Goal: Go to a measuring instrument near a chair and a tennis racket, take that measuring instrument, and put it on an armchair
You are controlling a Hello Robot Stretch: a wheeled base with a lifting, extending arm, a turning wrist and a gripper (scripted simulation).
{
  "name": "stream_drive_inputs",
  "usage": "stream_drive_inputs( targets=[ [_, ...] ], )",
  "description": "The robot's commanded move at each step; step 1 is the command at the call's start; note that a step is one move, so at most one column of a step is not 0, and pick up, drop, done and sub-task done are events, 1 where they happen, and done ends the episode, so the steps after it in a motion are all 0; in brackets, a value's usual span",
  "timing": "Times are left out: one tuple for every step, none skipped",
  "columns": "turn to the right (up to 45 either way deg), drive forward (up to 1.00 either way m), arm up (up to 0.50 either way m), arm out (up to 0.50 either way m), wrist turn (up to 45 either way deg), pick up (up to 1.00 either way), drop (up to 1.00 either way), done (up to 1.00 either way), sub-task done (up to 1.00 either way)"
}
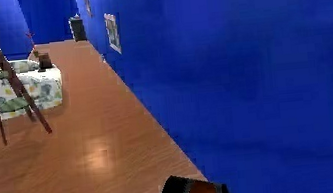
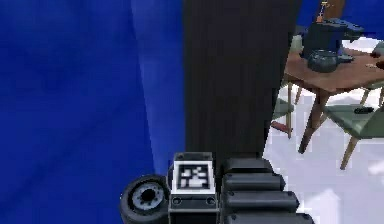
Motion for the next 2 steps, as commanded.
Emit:
stream_drive_inputs(
  targets=[
    [-36.0,0.00,0.00,0.00,0.0,0.00,0.00,0.00,0.00],
    [0.0,0.10,0.00,0.00,0.0,0.00,0.00,0.00,0.00]
  ],
)
